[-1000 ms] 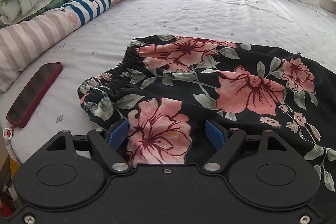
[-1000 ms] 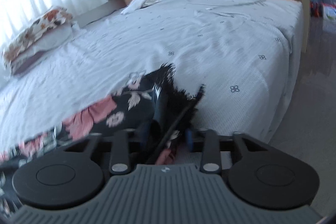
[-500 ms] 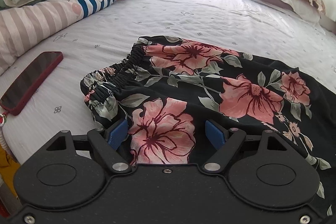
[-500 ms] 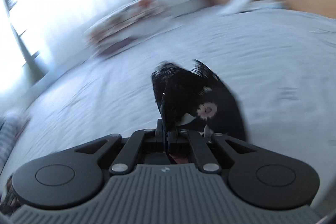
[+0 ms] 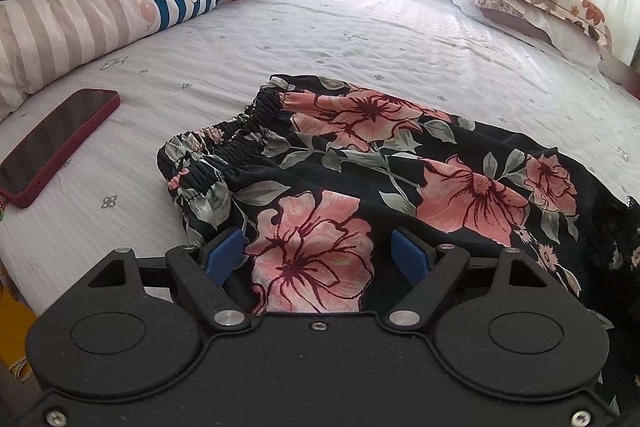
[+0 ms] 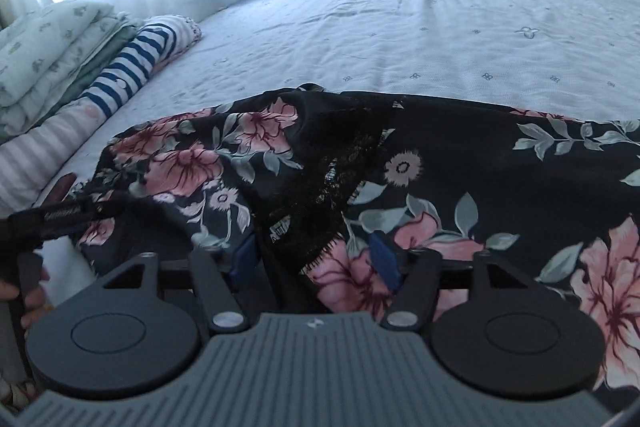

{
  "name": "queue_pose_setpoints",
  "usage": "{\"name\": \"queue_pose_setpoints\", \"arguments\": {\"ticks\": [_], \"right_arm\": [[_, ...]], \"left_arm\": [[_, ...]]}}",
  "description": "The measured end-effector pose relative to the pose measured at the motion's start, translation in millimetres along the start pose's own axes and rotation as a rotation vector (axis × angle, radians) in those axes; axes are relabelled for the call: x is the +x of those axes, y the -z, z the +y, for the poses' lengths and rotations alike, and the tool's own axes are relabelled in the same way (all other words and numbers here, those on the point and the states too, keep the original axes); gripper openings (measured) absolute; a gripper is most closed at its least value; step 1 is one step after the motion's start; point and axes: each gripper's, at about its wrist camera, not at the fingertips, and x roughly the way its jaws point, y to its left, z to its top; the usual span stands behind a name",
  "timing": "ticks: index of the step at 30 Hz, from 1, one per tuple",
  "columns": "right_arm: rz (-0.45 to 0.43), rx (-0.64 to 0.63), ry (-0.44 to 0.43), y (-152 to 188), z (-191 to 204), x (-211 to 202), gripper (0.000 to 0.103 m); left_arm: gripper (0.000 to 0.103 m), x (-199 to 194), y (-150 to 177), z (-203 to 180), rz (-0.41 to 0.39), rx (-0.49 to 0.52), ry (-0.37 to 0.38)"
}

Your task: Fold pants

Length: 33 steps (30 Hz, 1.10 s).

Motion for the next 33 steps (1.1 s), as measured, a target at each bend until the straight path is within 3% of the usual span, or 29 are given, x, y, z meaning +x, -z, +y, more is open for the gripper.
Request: {"name": "queue_pose_setpoints", "arguments": {"ticks": [5,11,15,23,28,33], "right_arm": [[-0.057,-0.017,0.046,10,-10,-35,0.089],[-0.116,-0.029,0.263,25,-35,-58,0.089],[-0.045,-0.044,0.410,37,-51,-48,0.088],[-0.007,-0.136,0.380,51,-44,-65,0.087],[-0.102,-0.230,0.340,45,-14,-70,0.087],[-0.092,-0.383,0.270,39,33,-31,0.072]], "left_arm": [[0.081,-1,0,1,0.000,-0.012,-0.003],[0.082,-1,-1,7,-0.004,-0.047,-0.062],[0.082,-1,-2,11,0.002,-0.063,-0.104],[0.082,-6,-3,9,-0.006,-0.025,-0.138],[0.083,5,-1,22,0.053,-0.058,-0.253],[0.083,2,2,28,0.048,-0.085,-0.253]]}}
